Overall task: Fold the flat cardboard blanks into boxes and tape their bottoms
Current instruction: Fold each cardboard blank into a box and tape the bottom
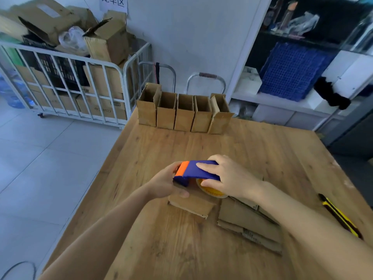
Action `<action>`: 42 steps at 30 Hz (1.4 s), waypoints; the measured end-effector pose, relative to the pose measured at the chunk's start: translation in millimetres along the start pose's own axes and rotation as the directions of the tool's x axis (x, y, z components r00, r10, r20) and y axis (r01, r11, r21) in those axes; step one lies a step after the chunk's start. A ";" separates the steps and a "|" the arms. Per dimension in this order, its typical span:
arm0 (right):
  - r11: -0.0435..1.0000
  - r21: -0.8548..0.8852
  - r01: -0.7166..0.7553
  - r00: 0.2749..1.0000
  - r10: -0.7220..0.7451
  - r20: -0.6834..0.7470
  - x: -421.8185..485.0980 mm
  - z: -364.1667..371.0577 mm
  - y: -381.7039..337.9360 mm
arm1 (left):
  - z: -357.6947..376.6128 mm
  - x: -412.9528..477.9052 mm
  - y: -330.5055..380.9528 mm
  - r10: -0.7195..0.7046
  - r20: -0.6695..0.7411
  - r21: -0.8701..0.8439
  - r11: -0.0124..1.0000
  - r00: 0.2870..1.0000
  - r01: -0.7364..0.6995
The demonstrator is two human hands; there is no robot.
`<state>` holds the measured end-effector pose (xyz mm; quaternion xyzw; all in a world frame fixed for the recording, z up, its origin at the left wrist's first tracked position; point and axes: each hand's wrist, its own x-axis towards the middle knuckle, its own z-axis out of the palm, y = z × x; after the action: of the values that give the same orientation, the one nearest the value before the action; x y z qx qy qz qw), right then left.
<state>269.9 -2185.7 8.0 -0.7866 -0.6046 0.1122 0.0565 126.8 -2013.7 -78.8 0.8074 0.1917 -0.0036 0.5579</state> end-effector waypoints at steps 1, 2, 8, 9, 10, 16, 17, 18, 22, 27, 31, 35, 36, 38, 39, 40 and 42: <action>1.000 0.030 -0.008 1.000 0.009 -0.004 -1.0 -1.3 3.0 | -0.5 1.4 0.0 0.000 0.004 0.022 1.000 1.000 0.000; 0.998 0.065 -0.020 1.000 0.021 -0.003 -2.4 -3.6 6.1 | -1.2 2.6 0.6 -0.002 0.011 0.042 0.999 1.000 0.002; 0.994 0.110 -0.015 0.999 0.012 0.031 -21.8 -11.9 27.4 | -3.0 8.6 5.3 -0.046 0.026 0.193 0.980 0.999 0.040; 0.993 0.117 -0.017 0.999 0.012 0.036 -27.4 -12.4 32.2 | -2.6 8.3 6.4 -0.057 0.024 0.206 0.977 0.998 0.051; 0.992 0.124 -0.016 0.999 0.011 0.039 -33.7 -12.4 37.3 | -2.2 8.3 7.2 -0.065 0.021 0.216 0.975 0.998 0.058; 0.985 0.164 -0.060 0.997 0.051 0.060 -65.1 -1.1 63.1 | 0.5 8.9 18.4 -0.057 0.036 0.333 0.942 0.998 0.042; 0.986 0.156 -0.060 0.997 0.051 0.061 -66.6 1.8 64.1 | 0.6 9.1 22.6 -0.049 0.049 0.385 0.923 0.998 0.027; 0.988 0.145 -0.056 0.997 0.049 0.054 -67.2 4.2 64.6 | 0.8 9.1 27.3 -0.043 0.065 0.460 0.888 0.997 0.008; 0.994 0.109 -0.026 0.999 0.023 0.032 -65.4 12.6 66.4 | 13.7 9.9 35.1 0.088 0.143 0.812 0.560 0.986 -0.167; 0.973 0.226 -0.043 0.999 0.039 0.022 -68.7 19.2 71.1 | 43.9 10.0 23.8 0.149 0.185 0.891 0.391 0.971 -0.230; 0.953 0.296 -0.070 0.998 0.069 0.014 -82.0 24.4 79.2 | 45.7 11.9 24.0 0.146 0.187 0.896 0.379 0.971 -0.230; 0.953 0.283 -0.108 0.992 0.121 -0.030 -114.9 30.3 106.4 | 46.8 13.0 26.2 0.113 0.199 0.910 0.347 0.973 -0.226; 0.952 0.284 -0.113 0.991 0.129 -0.039 -123.3 33.0 111.0 | 47.4 13.3 26.8 0.102 0.203 0.910 0.347 0.974 -0.226; 0.956 0.272 -0.110 0.991 0.128 -0.049 -131.6 40.1 114.0 | 48.6 14.9 29.3 0.080 0.215 0.905 0.357 0.973 -0.229; 0.958 0.266 -0.106 0.991 0.124 -0.052 -131.9 43.8 113.8 | 48.5 16.4 29.9 0.066 0.221 0.901 0.368 0.973 -0.230; 0.959 0.265 -0.100 0.991 0.120 -0.059 -131.2 46.2 112.6 | 47.7 17.7 30.0 0.052 0.222 0.892 0.392 0.974 -0.225; 0.955 0.280 -0.096 0.990 0.121 -0.072 -131.1 48.8 112.1 | 46.4 19.8 29.1 0.031 0.218 0.870 0.448 0.976 -0.208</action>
<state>331.2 -2343.7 -50.2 -0.8072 -0.5360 0.1632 0.1858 163.9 -2058.4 -74.5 0.9873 0.0559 -0.1322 0.0684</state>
